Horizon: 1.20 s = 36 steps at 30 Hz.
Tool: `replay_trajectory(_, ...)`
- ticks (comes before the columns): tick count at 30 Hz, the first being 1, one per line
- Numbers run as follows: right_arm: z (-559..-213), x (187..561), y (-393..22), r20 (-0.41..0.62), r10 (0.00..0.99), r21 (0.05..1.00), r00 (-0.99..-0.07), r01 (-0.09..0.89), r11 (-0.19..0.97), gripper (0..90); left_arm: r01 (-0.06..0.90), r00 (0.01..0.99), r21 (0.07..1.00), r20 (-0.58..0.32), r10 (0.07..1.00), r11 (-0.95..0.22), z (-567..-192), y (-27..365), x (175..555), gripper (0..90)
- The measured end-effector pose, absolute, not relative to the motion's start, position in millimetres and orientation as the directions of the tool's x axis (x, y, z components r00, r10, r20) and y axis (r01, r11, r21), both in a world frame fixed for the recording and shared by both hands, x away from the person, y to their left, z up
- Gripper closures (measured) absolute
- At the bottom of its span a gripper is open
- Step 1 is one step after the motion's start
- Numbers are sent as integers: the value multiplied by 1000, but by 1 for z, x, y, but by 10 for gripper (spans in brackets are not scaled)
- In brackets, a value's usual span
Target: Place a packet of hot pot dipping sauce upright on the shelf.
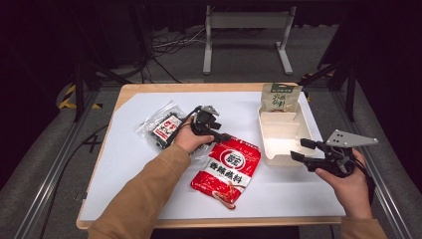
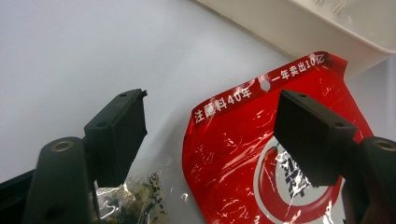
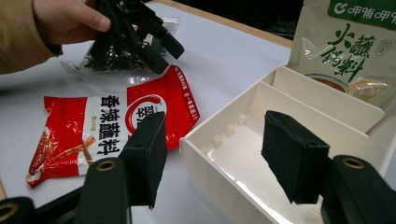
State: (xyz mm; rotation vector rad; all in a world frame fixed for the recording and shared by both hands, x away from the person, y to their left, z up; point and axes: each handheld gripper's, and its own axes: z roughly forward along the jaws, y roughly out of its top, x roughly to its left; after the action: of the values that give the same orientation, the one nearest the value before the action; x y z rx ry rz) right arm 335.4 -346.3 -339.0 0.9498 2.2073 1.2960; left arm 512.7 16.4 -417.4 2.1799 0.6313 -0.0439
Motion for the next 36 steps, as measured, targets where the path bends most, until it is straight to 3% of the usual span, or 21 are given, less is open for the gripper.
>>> replay_trajectory(17,-343,339,-344,2,719,877,-695,347,332,405,453,883,714,-275,380,-534,-429,7,514,313)
replay_trajectory(22,-344,339,-344,8,716,877,-698,349,330,405,450,888,702,-291,355,-552,-430,6,513,404)
replay_trajectory(29,-345,339,-344,3,712,884,-702,335,326,406,415,903,709,-245,352,-570,-421,9,508,536)
replay_trajectory(36,-346,337,-344,-50,693,898,-719,271,346,543,375,918,706,-191,347,-601,-419,8,504,642)
